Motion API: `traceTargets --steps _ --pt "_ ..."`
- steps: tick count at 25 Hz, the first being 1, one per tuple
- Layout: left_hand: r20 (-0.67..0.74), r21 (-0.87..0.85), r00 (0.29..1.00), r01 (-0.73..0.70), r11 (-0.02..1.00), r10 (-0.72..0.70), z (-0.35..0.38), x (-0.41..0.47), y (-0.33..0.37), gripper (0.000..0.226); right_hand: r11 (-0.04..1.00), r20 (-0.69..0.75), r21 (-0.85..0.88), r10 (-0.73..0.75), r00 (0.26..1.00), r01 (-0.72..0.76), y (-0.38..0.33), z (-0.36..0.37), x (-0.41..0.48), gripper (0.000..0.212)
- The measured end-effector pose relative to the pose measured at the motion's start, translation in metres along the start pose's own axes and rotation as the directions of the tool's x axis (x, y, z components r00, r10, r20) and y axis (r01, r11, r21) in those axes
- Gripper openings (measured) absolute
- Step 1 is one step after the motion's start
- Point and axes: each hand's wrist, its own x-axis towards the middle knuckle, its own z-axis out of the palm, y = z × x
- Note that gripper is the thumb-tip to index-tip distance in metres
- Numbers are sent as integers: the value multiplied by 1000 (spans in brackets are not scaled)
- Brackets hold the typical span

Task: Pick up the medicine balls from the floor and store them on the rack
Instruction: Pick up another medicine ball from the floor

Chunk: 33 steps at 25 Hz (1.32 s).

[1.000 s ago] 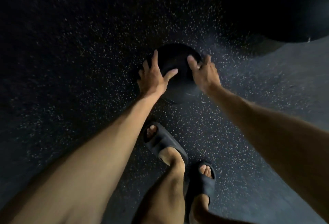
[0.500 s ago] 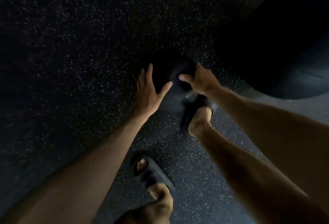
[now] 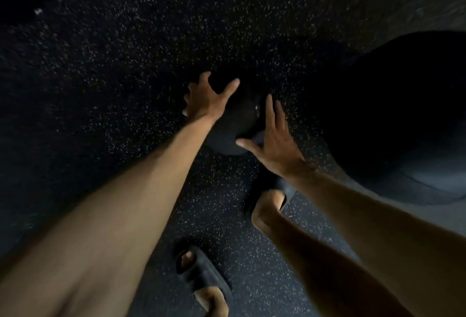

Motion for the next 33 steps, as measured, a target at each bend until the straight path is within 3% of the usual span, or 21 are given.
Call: traceTargets --steps 3,5,7,9,13,16,19,23,25,29,31,33 --pt "-80 -26 997 -5 1000 3 -4 9 27 74 1000 -52 -11 19 998 -20 -3 -15 26 118" --pt "-138 -38 971 -204 978 197 -6 -4 24 74 997 -79 21 75 994 -73 -9 -32 48 111" --pt "-97 34 909 -404 914 406 -7 -23 14 84 991 -79 16 137 987 -136 -19 -52 72 103" --pt "-17 65 887 -459 886 461 -9 -26 9 96 979 -69 4 202 977 -203 -33 -76 100 95" --pt "12 41 959 -284 958 284 -32 5 36 94 937 -49 98 342 939 -336 -73 -122 153 81" --pt "-7 67 986 -167 984 168 -51 38 49 87 971 -30 107 220 975 -216 -78 -128 149 73" --pt "-59 -51 998 9 999 -12 -67 75 70 78 1000 33 -23 7 999 -6 -75 -107 133 102" --pt "-46 -167 990 122 978 -131 -95 127 104 72 992 2 -69 103 995 -102 -102 -114 177 109" --pt "-31 -154 995 85 984 -91 -102 138 109 72 976 -19 -156 152 988 -153 -115 -129 204 106" --pt "20 -99 969 -245 965 248 -99 125 98 93 936 -19 -225 272 962 -269 -130 -165 266 99" --pt "42 -101 966 -248 963 254 -105 139 105 94 928 -53 -195 315 948 -319 -147 -186 301 90" --pt "73 -119 987 -133 984 142 -122 172 130 88 918 -107 -93 376 920 -386 -169 -202 334 85"
